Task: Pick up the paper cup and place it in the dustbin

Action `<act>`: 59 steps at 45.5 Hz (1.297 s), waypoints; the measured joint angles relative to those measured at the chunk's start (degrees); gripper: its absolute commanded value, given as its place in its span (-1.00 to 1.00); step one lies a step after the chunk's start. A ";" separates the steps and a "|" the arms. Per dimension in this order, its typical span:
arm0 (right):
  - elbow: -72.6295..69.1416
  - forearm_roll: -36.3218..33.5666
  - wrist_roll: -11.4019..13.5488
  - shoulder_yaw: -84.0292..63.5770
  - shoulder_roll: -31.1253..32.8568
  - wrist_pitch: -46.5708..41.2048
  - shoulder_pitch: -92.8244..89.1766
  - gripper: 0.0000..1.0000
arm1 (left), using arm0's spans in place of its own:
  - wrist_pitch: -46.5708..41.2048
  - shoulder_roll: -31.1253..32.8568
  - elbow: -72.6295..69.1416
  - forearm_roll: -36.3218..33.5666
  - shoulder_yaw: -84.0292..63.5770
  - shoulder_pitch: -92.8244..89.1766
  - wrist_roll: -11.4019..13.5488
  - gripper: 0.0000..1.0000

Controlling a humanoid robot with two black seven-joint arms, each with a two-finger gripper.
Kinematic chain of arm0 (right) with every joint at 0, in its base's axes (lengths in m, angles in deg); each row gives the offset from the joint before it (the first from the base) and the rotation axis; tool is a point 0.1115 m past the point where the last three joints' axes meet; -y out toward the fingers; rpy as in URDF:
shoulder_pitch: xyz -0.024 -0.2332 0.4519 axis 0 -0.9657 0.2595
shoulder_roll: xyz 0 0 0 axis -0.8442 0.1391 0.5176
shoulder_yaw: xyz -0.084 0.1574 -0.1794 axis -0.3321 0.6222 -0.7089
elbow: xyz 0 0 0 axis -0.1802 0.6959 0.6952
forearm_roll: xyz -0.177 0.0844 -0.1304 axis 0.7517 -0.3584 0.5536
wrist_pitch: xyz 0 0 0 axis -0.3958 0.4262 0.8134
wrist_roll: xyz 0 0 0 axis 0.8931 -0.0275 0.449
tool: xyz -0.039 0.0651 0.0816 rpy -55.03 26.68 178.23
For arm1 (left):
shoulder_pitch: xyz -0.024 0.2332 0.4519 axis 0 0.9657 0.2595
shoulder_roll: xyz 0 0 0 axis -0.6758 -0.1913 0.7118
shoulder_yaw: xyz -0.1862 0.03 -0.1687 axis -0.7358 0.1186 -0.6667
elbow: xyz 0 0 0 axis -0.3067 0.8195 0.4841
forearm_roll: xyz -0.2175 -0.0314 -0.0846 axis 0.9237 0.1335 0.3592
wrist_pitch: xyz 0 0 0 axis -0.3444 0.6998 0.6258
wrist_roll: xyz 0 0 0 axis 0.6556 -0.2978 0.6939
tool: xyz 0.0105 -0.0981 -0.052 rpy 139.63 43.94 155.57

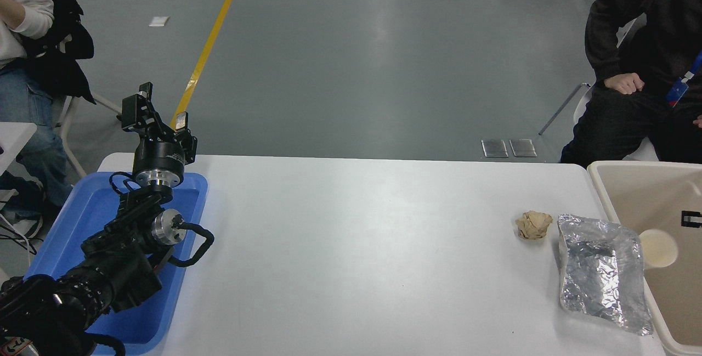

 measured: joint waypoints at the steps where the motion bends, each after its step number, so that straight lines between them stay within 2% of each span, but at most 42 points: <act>1: -0.69 -0.01 -0.02 0.18 0.33 -0.01 0.22 1.00 | 0.00 0.01 0.00 0.00 0.00 0.00 0.00 0.99; 9: -9.07 -0.20 0.09 0.77 4.57 -1.31 4.57 1.00 | 0.00 0.03 -0.01 0.00 0.00 0.00 -0.05 0.99; 17: -18.42 -2.35 -0.19 -1.99 8.57 -6.36 13.85 1.00 | 0.00 0.04 0.00 0.00 0.00 0.00 -0.04 0.99; 27: -30.54 -11.06 -0.50 -16.66 9.09 -14.70 33.96 1.00 | 0.00 0.07 0.00 0.00 0.00 0.00 -0.05 0.99; 34: -38.32 -19.96 -0.81 -28.01 4.82 -18.95 47.43 1.00 | 0.00 0.11 0.01 0.00 0.00 0.00 -0.04 0.99; 42: -45.75 -28.23 -1.02 -35.75 -3.49 -21.92 58.24 1.00 | 0.00 0.08 -0.01 0.00 0.00 0.04 -0.05 0.99; 50: -48.93 -33.64 -1.15 -38.04 -11.56 -24.69 63.77 1.00 | 0.00 0.06 -0.01 0.00 0.04 0.06 -0.04 0.99; 59: -50.13 -36.61 -1.17 -39.32 -17.89 -29.64 67.03 1.00 | 0.00 0.04 0.00 0.00 0.07 0.07 -0.04 0.99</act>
